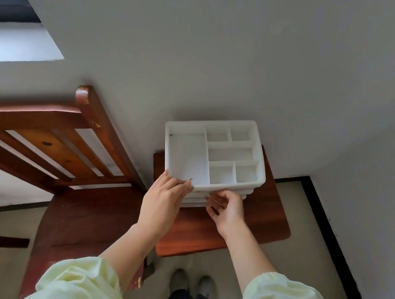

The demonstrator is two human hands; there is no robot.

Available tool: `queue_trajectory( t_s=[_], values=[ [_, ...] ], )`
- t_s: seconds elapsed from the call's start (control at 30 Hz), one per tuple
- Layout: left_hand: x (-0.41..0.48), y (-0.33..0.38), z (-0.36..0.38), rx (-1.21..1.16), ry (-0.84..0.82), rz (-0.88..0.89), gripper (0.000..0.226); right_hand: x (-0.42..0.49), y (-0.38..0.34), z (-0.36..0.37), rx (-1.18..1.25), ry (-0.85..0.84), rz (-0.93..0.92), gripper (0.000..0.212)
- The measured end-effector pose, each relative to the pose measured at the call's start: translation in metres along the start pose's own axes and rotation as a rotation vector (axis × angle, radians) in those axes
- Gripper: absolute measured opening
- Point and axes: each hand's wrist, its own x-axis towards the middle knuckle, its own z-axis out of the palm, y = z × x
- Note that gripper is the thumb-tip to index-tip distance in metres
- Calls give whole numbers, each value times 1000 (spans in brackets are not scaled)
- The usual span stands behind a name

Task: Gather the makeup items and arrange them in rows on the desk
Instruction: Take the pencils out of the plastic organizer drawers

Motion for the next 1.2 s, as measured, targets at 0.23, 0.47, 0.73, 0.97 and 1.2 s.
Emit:
queue_trajectory(
  t_s=[0.23, 0.47, 0.73, 0.97, 1.2],
  values=[
    [-3, 4, -1, -25, -44, -88, 23, -7, 10, -10, 37, -79, 25, 9],
    [-4, 7, -2, -24, -3, -127, 10, -12, 13, -12, 44, -95, 48, 8],
    [4, 13, -2, 32, 4, -154, 9, -10, 15, -11, 106, -73, 43, 14],
    [1, 7, 3, 25, -2, -129, 9, -17, 31, -42, 92, -133, 114, 24],
    [-3, 9, 4, 51, -10, -68, 16, -22, -7, -47, -377, 117, 23, 40]
  ],
)
